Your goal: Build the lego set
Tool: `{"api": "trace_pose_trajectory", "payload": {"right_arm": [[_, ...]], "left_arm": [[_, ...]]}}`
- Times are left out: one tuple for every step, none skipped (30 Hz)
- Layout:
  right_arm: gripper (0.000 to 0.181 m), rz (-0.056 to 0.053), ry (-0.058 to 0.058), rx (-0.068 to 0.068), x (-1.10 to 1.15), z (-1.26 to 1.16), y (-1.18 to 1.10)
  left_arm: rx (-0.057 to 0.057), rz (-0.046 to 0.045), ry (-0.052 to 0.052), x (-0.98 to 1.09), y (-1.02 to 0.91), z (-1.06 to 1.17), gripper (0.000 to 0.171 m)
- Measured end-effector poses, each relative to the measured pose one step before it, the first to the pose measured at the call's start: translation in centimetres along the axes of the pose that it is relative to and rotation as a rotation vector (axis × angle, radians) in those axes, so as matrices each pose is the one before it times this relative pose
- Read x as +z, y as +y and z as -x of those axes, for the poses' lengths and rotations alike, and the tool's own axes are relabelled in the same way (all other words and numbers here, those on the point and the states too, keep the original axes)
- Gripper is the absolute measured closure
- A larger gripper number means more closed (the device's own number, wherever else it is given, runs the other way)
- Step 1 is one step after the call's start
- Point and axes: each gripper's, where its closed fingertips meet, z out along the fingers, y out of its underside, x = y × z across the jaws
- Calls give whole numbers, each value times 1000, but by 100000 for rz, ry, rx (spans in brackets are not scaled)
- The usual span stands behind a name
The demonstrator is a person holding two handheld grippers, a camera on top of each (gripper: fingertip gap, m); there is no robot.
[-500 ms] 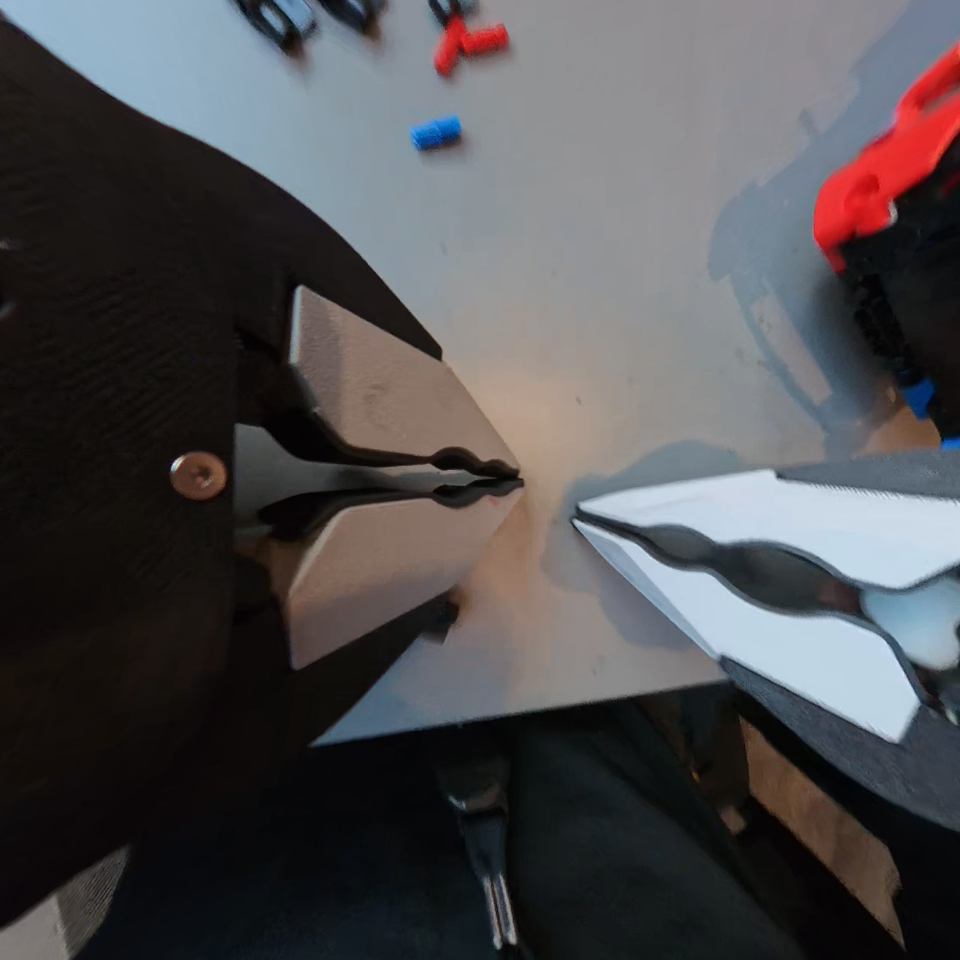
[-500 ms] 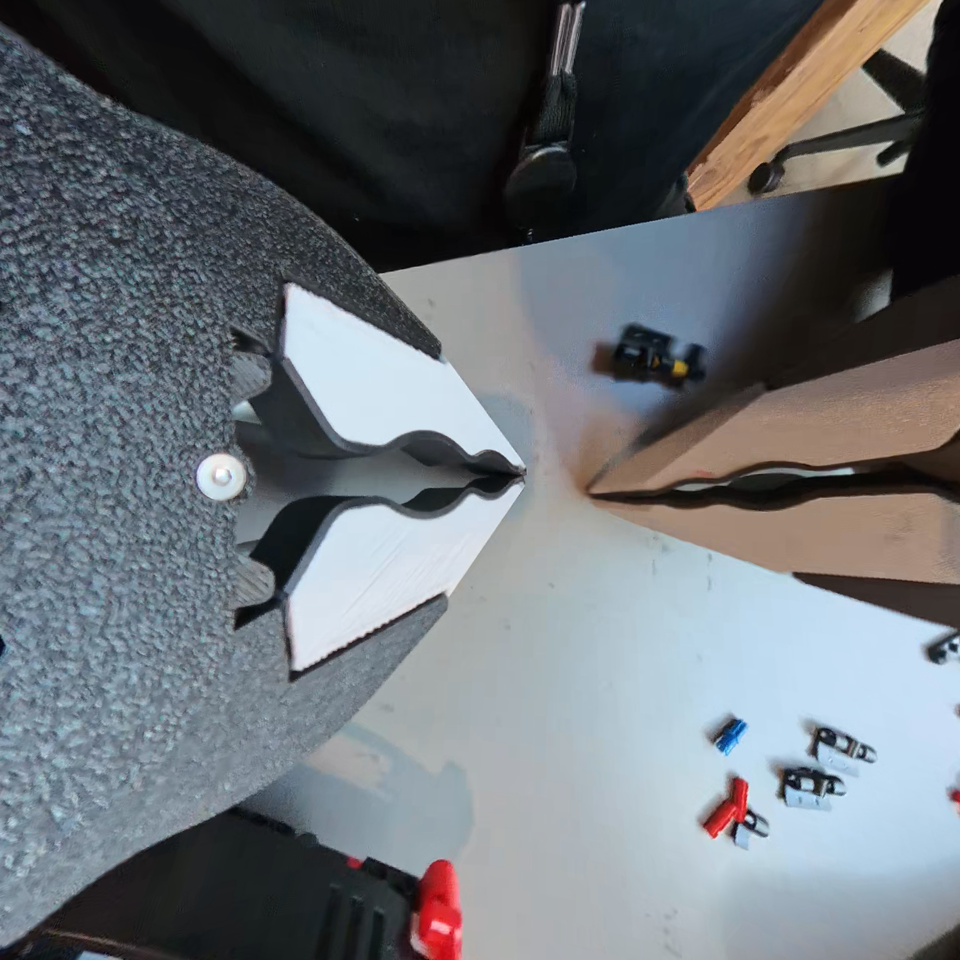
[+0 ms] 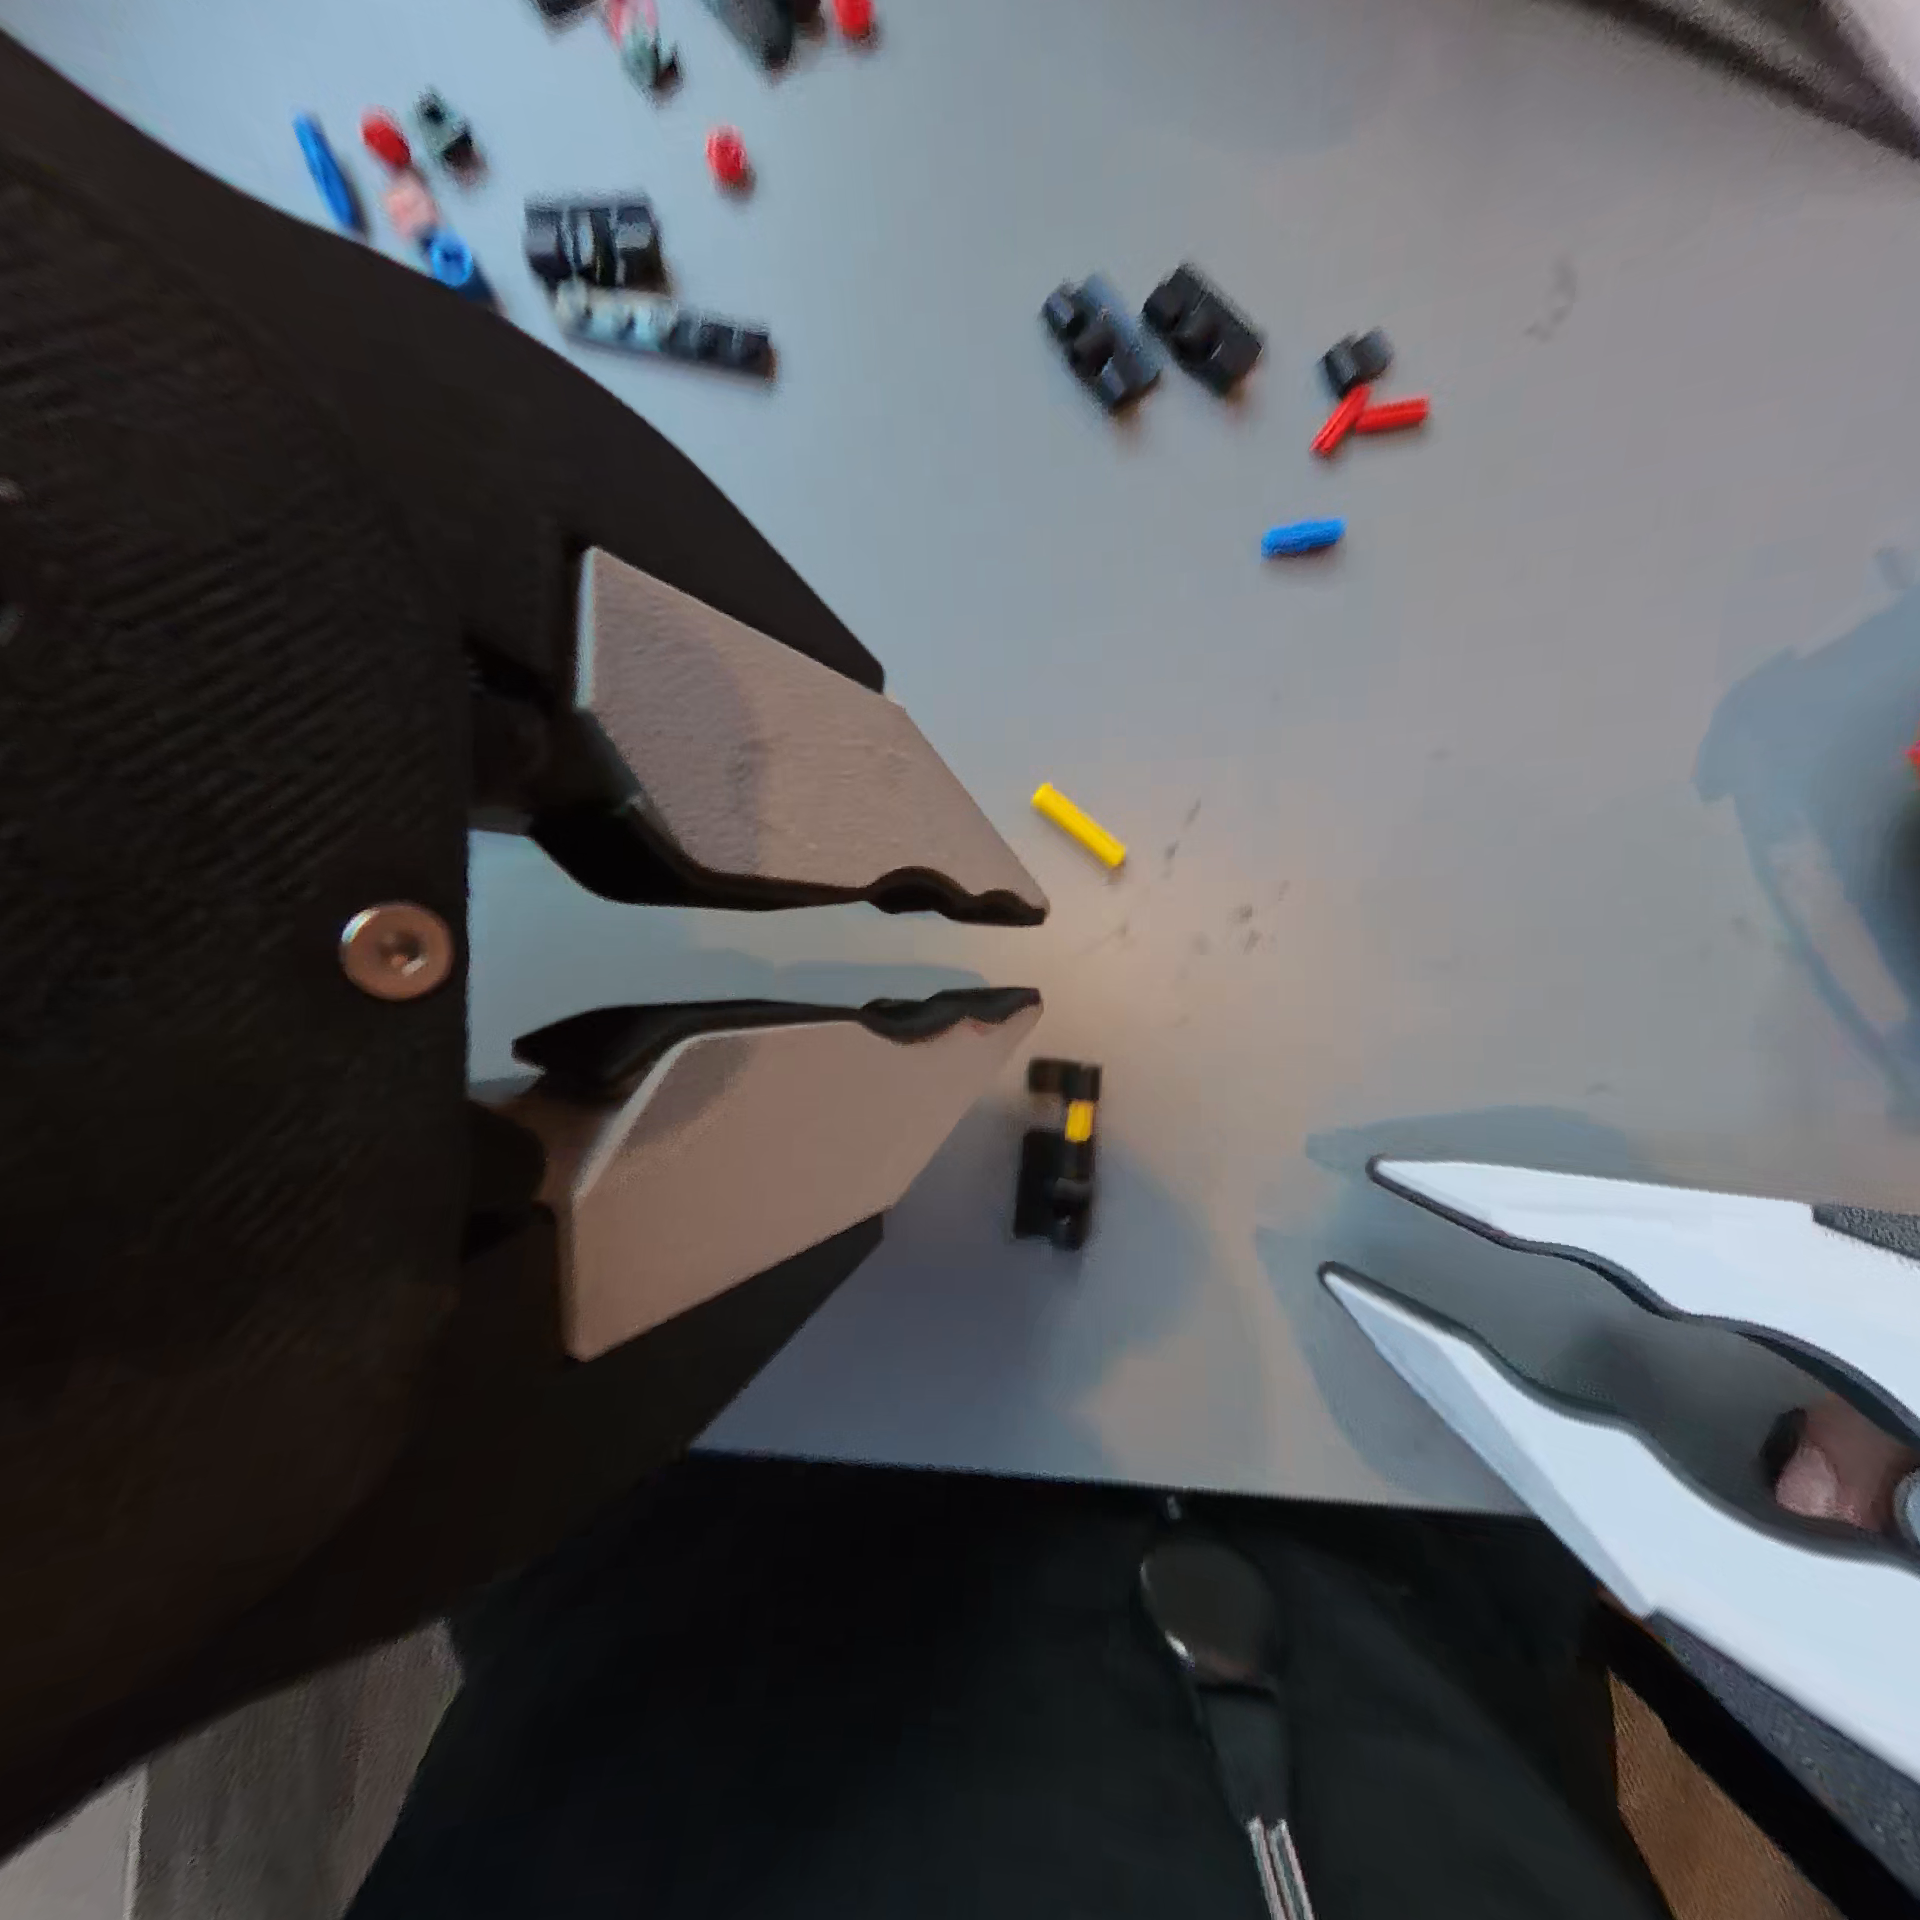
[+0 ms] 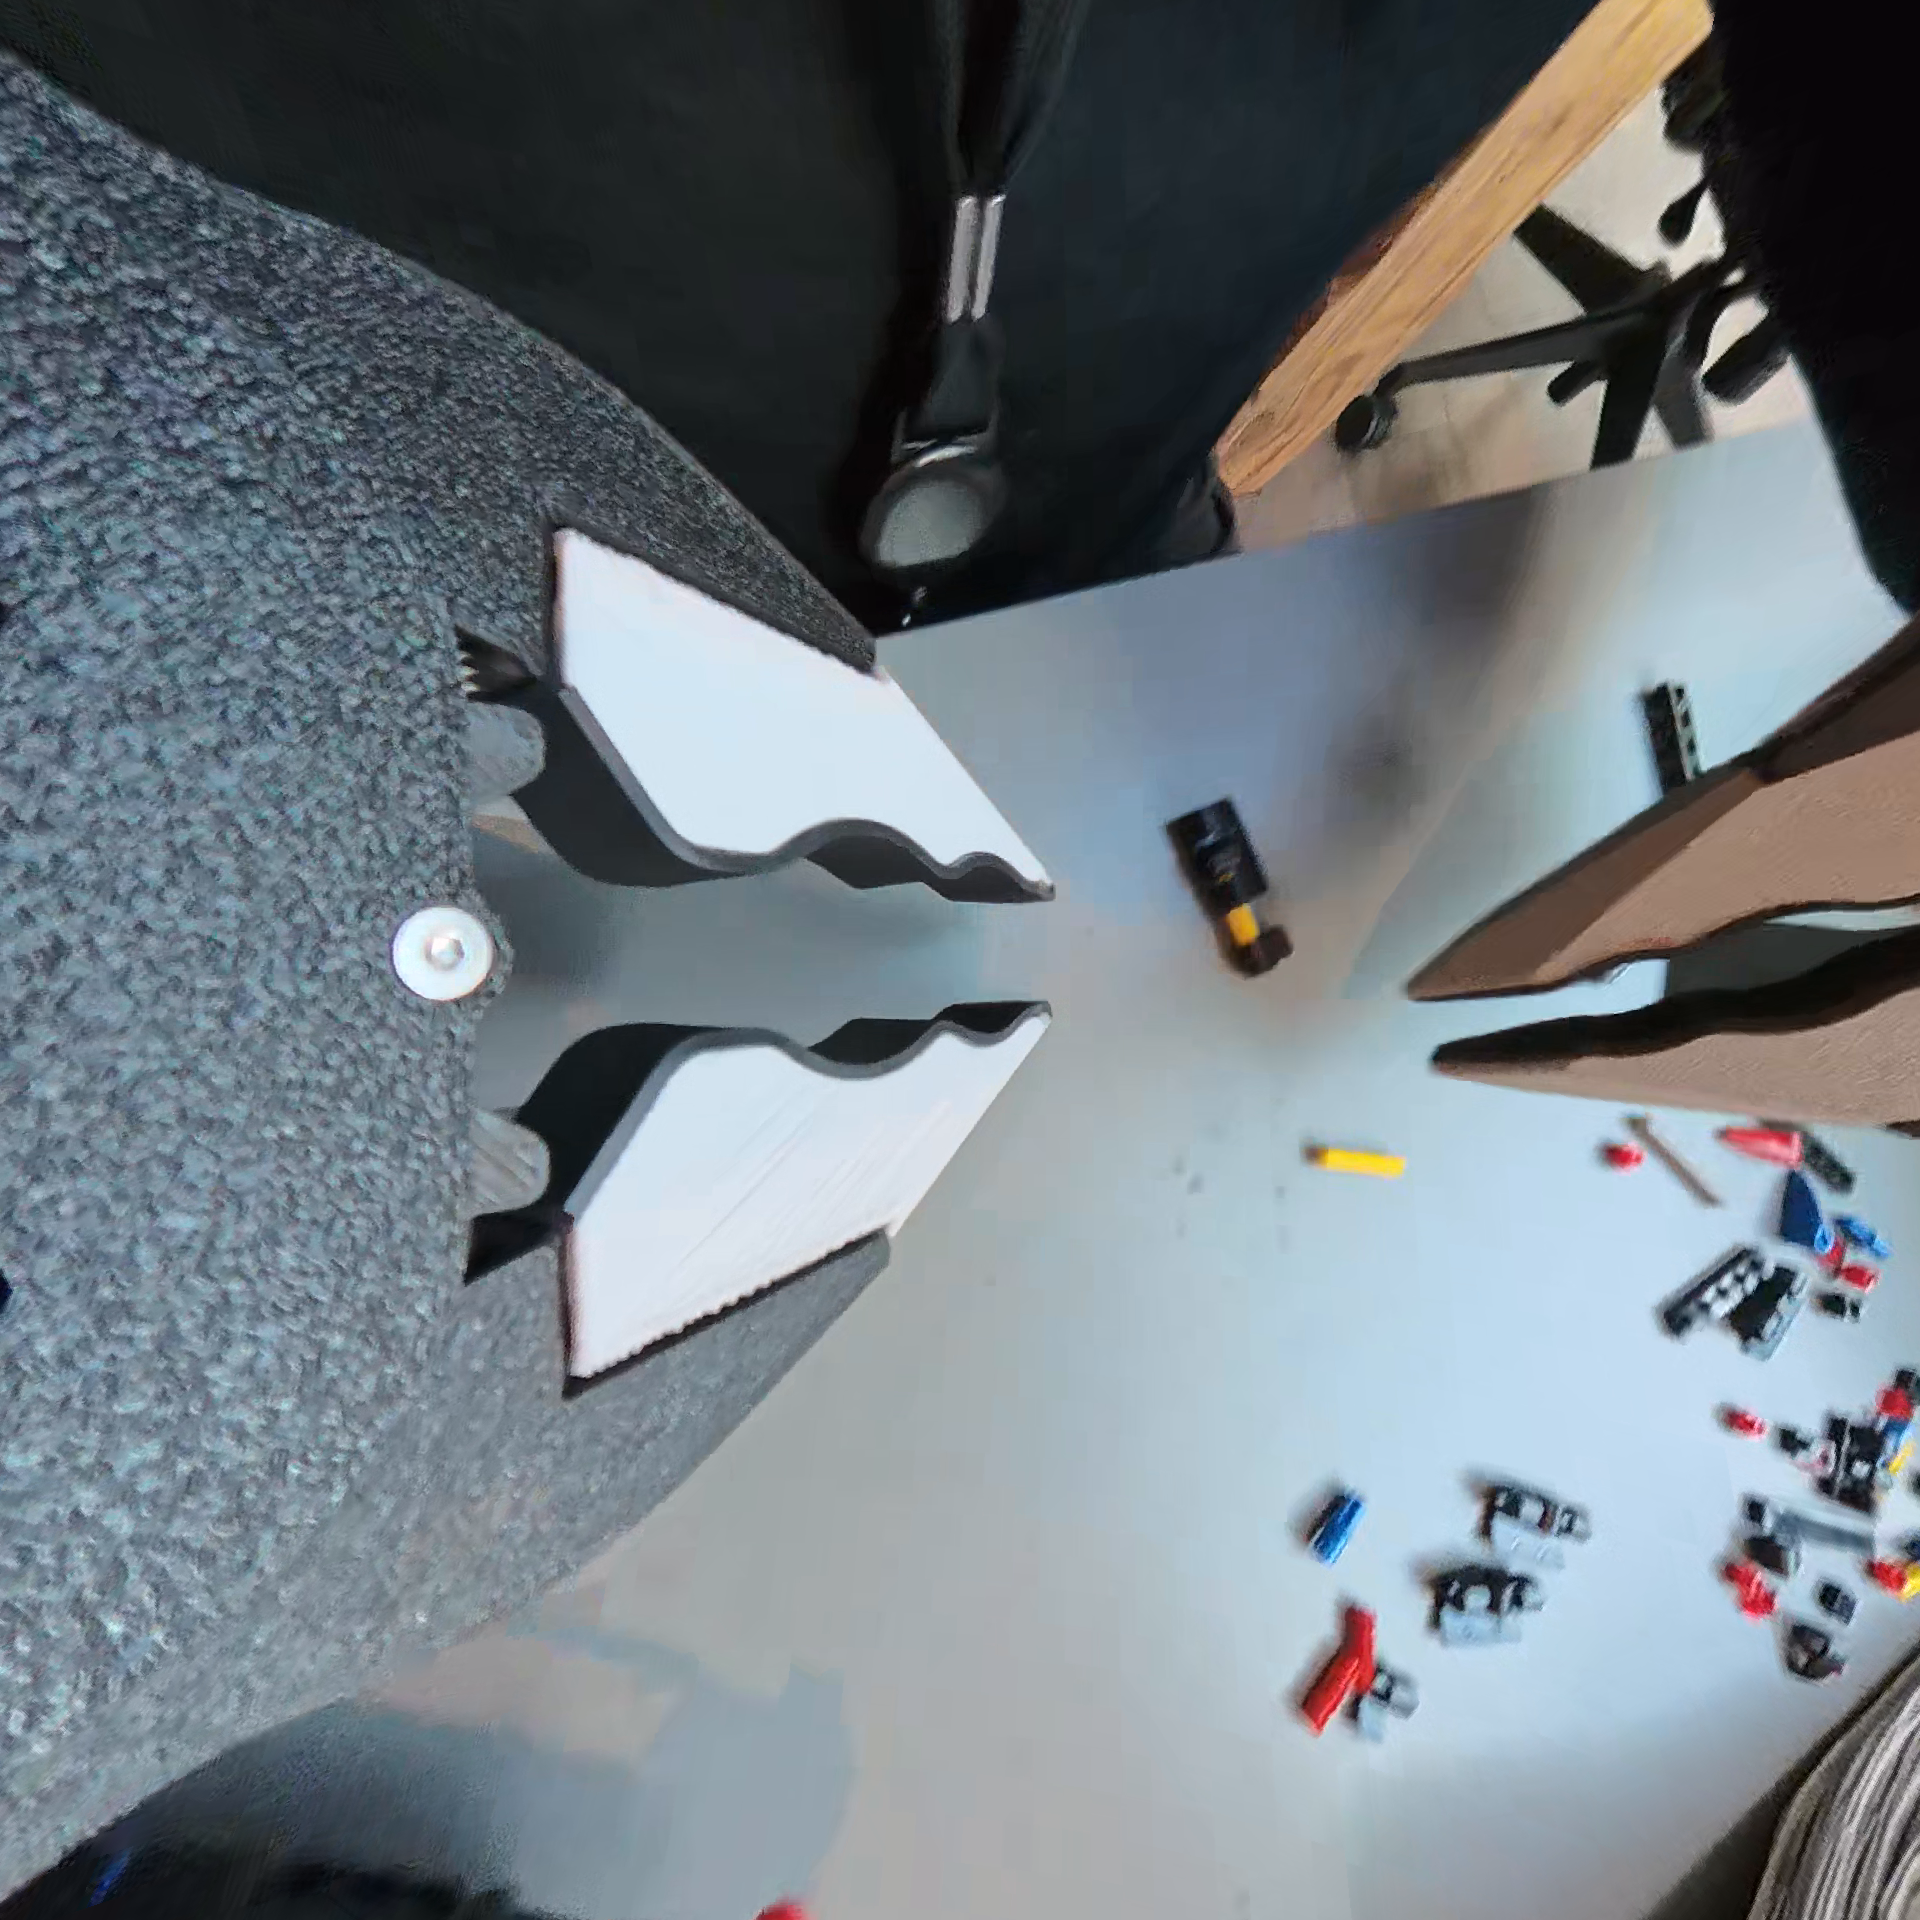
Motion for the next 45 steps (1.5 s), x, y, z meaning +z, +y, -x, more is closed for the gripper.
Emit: {"api": "trace_pose_trajectory", "payload": {"right_arm": [[162,339,-203,-878,456,442,-254],[162,784,1059,-1059,404,164,-130],[161,576,1050,-760,337,96,-142],[158,-190,-560,-1003,314,317,-294],[155,-862,-1220,-1341,301,403,-429],[153,-470,-1183,-1284,322,406,-370],[152,1171,-1191,-1090,346,360,-63],[152,2172,111,-489,354,85,161],[152,2037,1154,-1,293,-75,183],[152,1371,967,-192,202,-58,94],[154,752,703,-399,136,-34,33],[154,876,774,-40,94,-85,89],[154,640,188,-36,40,-32,92],[154,456,583,149,-11,-96,125],[154,-83,617,318,-92,-124,79],[154,-1028,287,449,-195,-88,-31],[154,-1456,81,698,-265,-80,-46],[154,-1252,154,931,-291,-130,-2],[154,-836,320,794,-288,-164,73],[155,-447,768,562,-271,-224,152],[155,-332,790,442,-250,-234,154],[155,-556,482,449,-246,-193,106],[155,-815,412,515,-240,-190,50],[156,-902,295,560,-213,-205,2],[156,-919,132,522,-196,-192,-18],[156,-930,-227,334,-157,-144,-53],[156,-882,-698,-108,-112,-77,-73],[156,-818,-929,-722,-71,-22,-98],[155,-773,-861,-1533,-54,-27,-130],[154,-803,-463,-2351,-33,-51,-169],[153,-566,245,-2812,4,-147,-141],[153,-353,405,-3124,49,-184,-133],[153,-292,90,-3243,103,-143,-132],[153,-391,46,-3232,158,-132,-183],[153,-678,208,-3394,185,-138,-247],[153,-1411,79,-3717,198,-91,-383],[153,-2268,-621,-3905,188,41,-516],[152,-2712,-1622,-3962,153,194,-579],[152,-2698,-1086,-3647,106,70,-563],[151,-2209,-1661,-2804,41,129,-482],[150,-2426,-4330,-2458,-33,579,-526],[150,-2694,-2840,-2533,-65,412,-560],[151,-2050,-1660,-2515,-32,260,-473],[153,-1886,-3359,-2138,-52,546,-515],[155,-2190,-2068,-1514,-55,355,-578]], "left_arm": [[-3071,1535,2697,259,649,-705,159],[-2544,2586,985,378,725,-502,157],[-1025,1536,-458,378,564,-416,157],[352,-1651,-1031,221,9,-446,158],[495,-1698,-1015,47,-98,-417,159],[-906,364,-2133,71,90,-127,159],[-984,173,-1659,18,29,-109,158],[-698,371,-1135,-19,68,-156,155],[-732,751,-1578,-82,117,-105,153],[-384,776,-1751,-97,128,-128,151],[234,-1,-1359,-102,29,-278,149],[934,-625,-308,-80,-60,-492,147],[1169,-530,-323,-24,-75,-496,143],[907,-321,-1385,45,-113,-287,138],[665,-238,-1770,127,-176,-166,133],[706,-21,-1543,156,-203,-152,132],[259,-130,-1708,189,-282,-105,131],[-320,-318,-1299,184,-339,-168,129],[-1012,86,-1496,215,-259,-82,129],[-1478,978,-2419,289,-116,123,129],[-719,953,-1799,315,-20,97,128],[-1613,-1136,-1932,170,-245,261,132],[-1699,-804,-1279,138,-171,246,139],[-1173,-287,-1253,92,-19,248,155],[-407,-904,-2047,63,-74,305,158],[-186,-1077,-1049,62,-83,147,158],[-445,-868,89,41,-52,34,158],[-1106,-1008,730,15,-30,-4,159],[-1593,-937,1375,12,-16,-5,159],[-2143,-1174,1744,-17,-13,18,159],[-2830,-1505,2480,-35,-19,-6,160],[-3531,-1737,3444,-46,-23,-37,160],[-4441,-2046,4530,-89,-67,-121,159],[-5474,-3003,5740,-188,-238,-209,160],[-5680,-4375,7432,-320,-502,-443,160],[-5028,-4907,7824,-404,-638,-519,160],[-3687,-3982,7727,-435,-593,-586,160],[-2332,-2987,8095,-415,-499,-738,160],[-730,-2175,8272,-389,-418,-914,160],[942,-1830,5206,-348,-358,-621,160],[2042,-647,3151,-296,-170,-415,160],[2439,834,3922,-216,41,-589,160],[2012,1260,3587,-121,102,-582,161],[1653,921,1014,-56,63,-177,161],[1374,1878,1834,12,232,-240,161]]}}
